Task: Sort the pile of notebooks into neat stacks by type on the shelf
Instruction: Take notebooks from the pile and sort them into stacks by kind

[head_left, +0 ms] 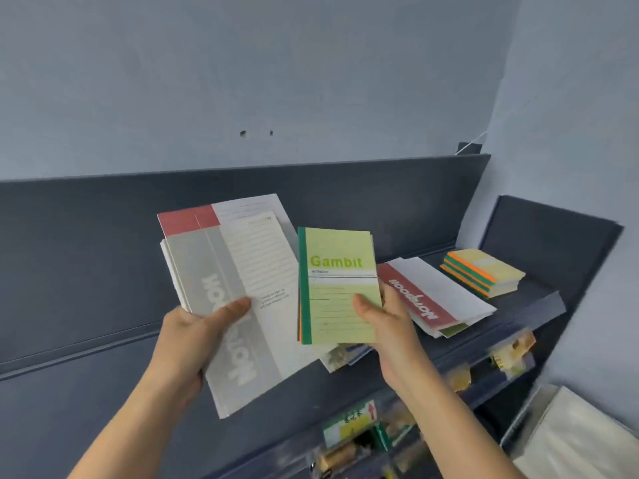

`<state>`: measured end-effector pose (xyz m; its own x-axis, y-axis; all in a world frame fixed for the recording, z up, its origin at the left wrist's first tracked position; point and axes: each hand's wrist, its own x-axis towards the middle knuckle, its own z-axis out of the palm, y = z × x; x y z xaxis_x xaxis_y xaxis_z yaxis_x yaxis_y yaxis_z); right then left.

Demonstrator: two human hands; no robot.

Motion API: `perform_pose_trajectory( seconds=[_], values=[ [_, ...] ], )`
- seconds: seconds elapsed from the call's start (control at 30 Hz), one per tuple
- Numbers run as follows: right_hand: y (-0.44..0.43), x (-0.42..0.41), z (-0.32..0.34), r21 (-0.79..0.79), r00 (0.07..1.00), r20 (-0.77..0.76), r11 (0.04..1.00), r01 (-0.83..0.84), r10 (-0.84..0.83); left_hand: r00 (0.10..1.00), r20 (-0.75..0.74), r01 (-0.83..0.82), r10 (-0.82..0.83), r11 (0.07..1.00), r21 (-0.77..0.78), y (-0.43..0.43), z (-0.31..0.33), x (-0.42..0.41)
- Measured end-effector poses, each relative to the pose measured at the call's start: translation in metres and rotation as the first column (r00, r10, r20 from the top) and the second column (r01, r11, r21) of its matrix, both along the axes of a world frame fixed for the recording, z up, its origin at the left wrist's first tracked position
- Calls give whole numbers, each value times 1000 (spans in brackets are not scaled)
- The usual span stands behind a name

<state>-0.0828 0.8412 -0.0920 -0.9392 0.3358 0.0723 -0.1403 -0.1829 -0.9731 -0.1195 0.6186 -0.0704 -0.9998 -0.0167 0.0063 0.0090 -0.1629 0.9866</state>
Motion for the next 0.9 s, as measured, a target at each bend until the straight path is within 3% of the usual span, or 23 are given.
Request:
perform_pose_trajectory(
  seconds=[0.23,0.47,0.7,0.9],
  values=[
    [112,5,-9,-9,958,89,962,273,-272,993,42,110,-109,993,-31,87,-1,-32],
    [193,-16,-21,53,845,185,864,501,-502,958,94,275,-271,961,-32,157,-4,-87],
    [272,-49,-12,181,773,229,806,563,-591,896,101,442,-432,889,-121,219,15,-145],
    [330,-80,-6,310,768,280,812,495,-576,864,139,503,-484,846,-179,258,21,-166]
  ],
)
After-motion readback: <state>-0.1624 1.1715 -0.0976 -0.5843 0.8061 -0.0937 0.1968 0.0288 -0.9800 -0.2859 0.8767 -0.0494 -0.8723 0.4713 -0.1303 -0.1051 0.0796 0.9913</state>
